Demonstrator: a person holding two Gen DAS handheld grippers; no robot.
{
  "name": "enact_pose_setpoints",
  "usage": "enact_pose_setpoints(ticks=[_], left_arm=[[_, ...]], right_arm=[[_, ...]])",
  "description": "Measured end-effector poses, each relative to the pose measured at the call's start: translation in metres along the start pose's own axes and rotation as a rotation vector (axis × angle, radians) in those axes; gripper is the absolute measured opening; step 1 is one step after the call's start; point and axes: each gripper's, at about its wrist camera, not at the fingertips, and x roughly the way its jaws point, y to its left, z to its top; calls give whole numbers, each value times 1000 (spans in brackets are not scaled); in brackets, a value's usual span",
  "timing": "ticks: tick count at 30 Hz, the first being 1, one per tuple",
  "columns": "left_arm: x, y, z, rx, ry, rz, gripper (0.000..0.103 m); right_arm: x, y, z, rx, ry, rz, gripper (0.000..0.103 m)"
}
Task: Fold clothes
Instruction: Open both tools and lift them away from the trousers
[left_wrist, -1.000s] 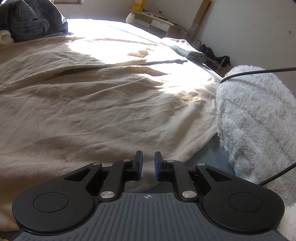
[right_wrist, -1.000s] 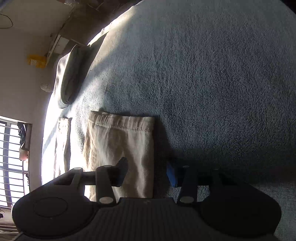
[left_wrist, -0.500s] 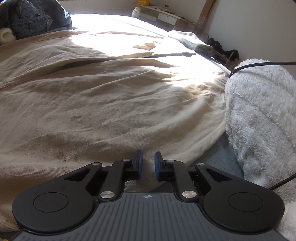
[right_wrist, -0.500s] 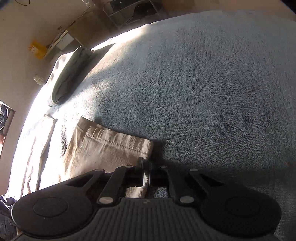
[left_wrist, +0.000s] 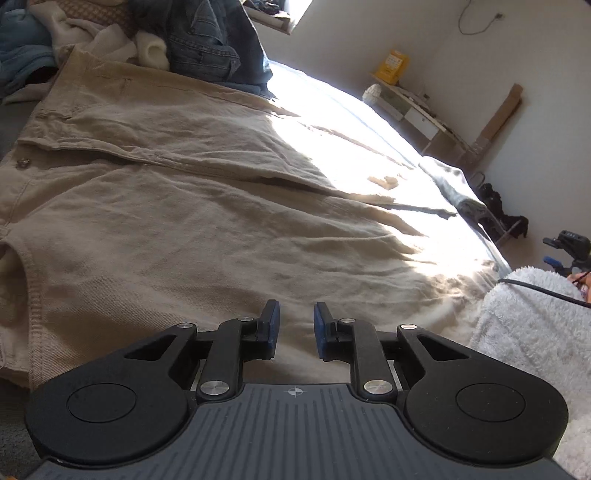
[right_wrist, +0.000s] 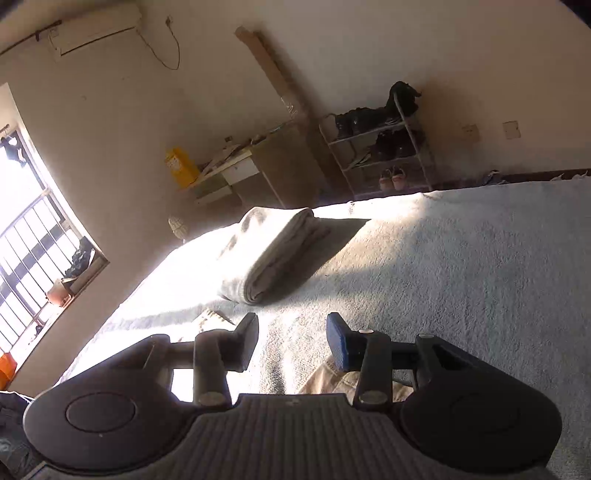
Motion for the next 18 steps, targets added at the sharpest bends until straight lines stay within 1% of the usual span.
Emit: enact_pose_setpoints(ticks=[3, 6, 8, 9, 10, 11, 13, 14, 16, 18], left_arm=[[-33, 28, -1, -114, -53, 37, 26], [-56, 45, -8, -211, -96, 39, 32], [-70, 55, -14, -272, -124, 39, 32], [-71, 54, -15, -265, -123, 17, 32], [-72, 52, -17, -257, -122, -4, 32], [-66, 46, -17, -235, -105, -2, 32], [-53, 37, -16, -204, -72, -1, 32], [-43, 31, -16, -189, -53, -9, 32], [-22, 21, -12, -160, -30, -21, 32], [1, 14, -5, -145, 2, -31, 32]], right_arm=[[-2, -9, 32, 126, -57, 16, 45], [-7, -30, 80, 279, -145, 33, 45], [-19, -47, 104, 347, -195, 41, 46], [-25, -56, 114, 365, -209, 45, 47], [-29, -63, 121, 366, -203, 56, 48], [-29, -67, 126, 340, -164, 68, 50], [-22, -68, 129, 254, -26, 114, 50], [-18, -67, 127, 211, 33, 152, 50], [-12, -51, 110, 61, 179, 253, 50], [-10, -26, 85, -113, 278, 334, 50]])
